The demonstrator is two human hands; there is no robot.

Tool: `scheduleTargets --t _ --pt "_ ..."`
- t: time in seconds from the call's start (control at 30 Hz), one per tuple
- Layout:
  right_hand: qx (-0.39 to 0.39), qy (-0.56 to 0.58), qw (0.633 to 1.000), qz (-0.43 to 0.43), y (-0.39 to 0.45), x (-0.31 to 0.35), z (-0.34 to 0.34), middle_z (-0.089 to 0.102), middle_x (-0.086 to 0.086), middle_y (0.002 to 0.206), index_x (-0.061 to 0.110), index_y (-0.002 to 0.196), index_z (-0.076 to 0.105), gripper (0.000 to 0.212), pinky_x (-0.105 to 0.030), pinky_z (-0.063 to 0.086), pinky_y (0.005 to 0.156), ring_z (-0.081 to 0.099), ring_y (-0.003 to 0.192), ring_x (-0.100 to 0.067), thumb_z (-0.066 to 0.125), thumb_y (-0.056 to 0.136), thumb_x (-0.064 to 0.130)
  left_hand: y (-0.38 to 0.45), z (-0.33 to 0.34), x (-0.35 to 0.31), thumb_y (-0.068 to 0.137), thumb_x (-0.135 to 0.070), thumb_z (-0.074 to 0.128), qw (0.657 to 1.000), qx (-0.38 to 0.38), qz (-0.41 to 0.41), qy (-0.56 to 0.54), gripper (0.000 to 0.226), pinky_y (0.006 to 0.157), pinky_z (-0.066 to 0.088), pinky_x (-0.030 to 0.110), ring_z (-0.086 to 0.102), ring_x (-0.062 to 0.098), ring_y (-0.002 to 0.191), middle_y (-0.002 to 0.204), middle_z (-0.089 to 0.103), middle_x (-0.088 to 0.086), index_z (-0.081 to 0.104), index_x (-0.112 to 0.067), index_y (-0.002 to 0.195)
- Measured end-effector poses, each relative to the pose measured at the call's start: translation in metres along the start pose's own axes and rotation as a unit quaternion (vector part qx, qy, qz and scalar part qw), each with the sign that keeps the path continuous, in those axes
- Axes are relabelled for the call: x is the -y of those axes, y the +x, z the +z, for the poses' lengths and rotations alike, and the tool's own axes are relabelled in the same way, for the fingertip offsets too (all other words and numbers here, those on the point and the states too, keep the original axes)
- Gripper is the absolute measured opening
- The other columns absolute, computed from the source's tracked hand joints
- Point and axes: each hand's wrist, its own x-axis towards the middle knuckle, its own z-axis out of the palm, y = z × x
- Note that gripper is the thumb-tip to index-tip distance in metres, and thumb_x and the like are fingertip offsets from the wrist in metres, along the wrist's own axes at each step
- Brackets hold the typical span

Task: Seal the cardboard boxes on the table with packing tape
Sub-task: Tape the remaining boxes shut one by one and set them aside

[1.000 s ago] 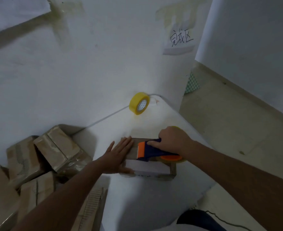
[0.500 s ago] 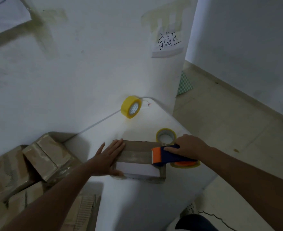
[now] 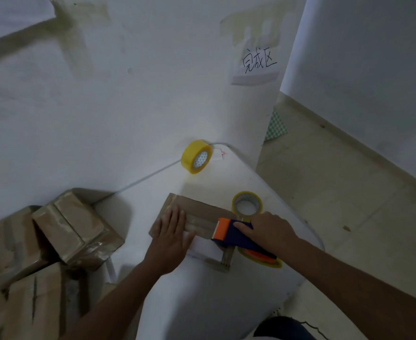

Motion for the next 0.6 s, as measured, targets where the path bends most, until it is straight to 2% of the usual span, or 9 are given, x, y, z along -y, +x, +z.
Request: scheduleTargets --t 0.03,0.1,0.2,0.3,0.37,0.4,0.47,0.53,0.6 --pt "0.005 -0.001 1.000 0.000 0.000 0.004 0.000 0.037 -0.002 0.057 0.017 0.061 0.034 0.059 -0.027 0.029 0.046 0.035 0.047 -0.014 0.032 0.095 0.065 0.003 -0.001 0.009 0.080 -0.076 -0.025 1.000 -0.008 0.009 0.021 0.096 0.119 -0.018 0.033 -0.024 0.017 0.149 0.159 -0.025 0.002 -0.010 -0.017 0.153" --pt "0.022 -0.005 1.000 -0.003 0.003 0.019 0.002 0.036 -0.002 0.058 0.016 0.062 0.034 0.059 -0.028 0.028 0.045 0.034 0.047 -0.014 0.030 0.096 0.064 0.011 -0.005 0.033 0.096 -0.067 -0.008 0.997 -0.033 0.031 0.067 0.085 0.121 -0.001 0.040 0.001 0.026 0.153 0.164 -0.001 0.010 0.011 -0.009 0.156" --pt "0.035 0.012 0.999 -0.013 0.010 0.046 0.007 0.037 -0.002 0.059 0.016 0.061 0.034 0.058 -0.026 0.026 0.045 0.035 0.050 -0.013 0.028 0.098 0.061 0.019 -0.022 0.064 0.105 -0.055 0.007 0.993 -0.026 0.040 0.112 0.073 0.112 0.028 0.051 0.025 0.029 0.148 0.160 0.023 0.017 0.030 -0.005 0.152" --pt "0.038 0.045 0.998 -0.009 0.016 0.057 0.011 0.037 -0.002 0.060 0.015 0.061 0.034 0.059 -0.026 0.025 0.045 0.035 0.050 -0.012 0.028 0.098 0.060 0.025 -0.038 0.073 0.107 -0.048 0.007 0.986 -0.017 0.039 0.159 0.071 0.106 0.031 0.052 0.032 0.031 0.143 0.153 0.037 0.022 0.040 0.000 0.146" --pt "0.050 0.078 0.996 -0.002 0.020 0.055 0.014 0.037 -0.002 0.060 0.015 0.061 0.034 0.060 -0.027 0.026 0.045 0.036 0.050 -0.013 0.029 0.097 0.063 0.026 -0.037 0.064 0.108 -0.043 0.005 0.986 -0.022 0.028 0.161 0.067 0.106 0.038 0.056 0.038 0.038 0.140 0.148 0.043 0.026 0.037 0.002 0.145" --pt "0.057 0.099 0.993 0.004 0.022 0.052 0.017 0.036 -0.003 0.059 0.015 0.060 0.033 0.061 -0.027 0.027 0.046 0.037 0.050 -0.014 0.030 0.095 0.066 0.024 -0.032 0.058 0.108 -0.040 0.004 0.987 -0.022 0.019 0.159 0.064 0.103 0.042 0.059 0.041 0.041 0.137 0.147 0.044 0.027 0.033 0.002 0.146" --pt "0.065 0.135 0.989 0.012 0.024 0.047 0.022 0.036 -0.002 0.058 0.016 0.060 0.033 0.063 -0.028 0.028 0.048 0.037 0.050 -0.015 0.032 0.092 0.070 0.021 -0.022 0.048 0.107 -0.039 0.001 0.989 -0.023 -0.002 0.145 0.063 0.100 0.039 0.060 0.038 0.043 0.138 0.150 0.038 0.027 0.028 0.001 0.147" --pt "0.060 0.149 0.987 0.015 0.022 0.045 0.028 0.037 -0.001 0.059 0.017 0.060 0.034 0.063 -0.029 0.030 0.051 0.039 0.052 -0.015 0.031 0.091 0.072 0.020 -0.020 0.043 0.105 -0.045 -0.003 0.993 -0.032 -0.016 0.115 0.070 0.107 0.028 0.058 0.023 0.041 0.144 0.157 0.024 0.023 0.024 0.001 0.151" --pt "0.042 0.144 0.989 0.007 0.018 0.044 0.033 0.038 0.000 0.061 0.019 0.062 0.034 0.061 -0.029 0.032 0.053 0.040 0.053 -0.014 0.030 0.091 0.072 0.021 -0.018 0.045 0.099 -0.055 -0.013 0.995 -0.035 -0.020 0.095 0.080 0.115 0.016 0.055 0.005 0.034 0.148 0.161 0.005 0.016 0.011 -0.003 0.154"
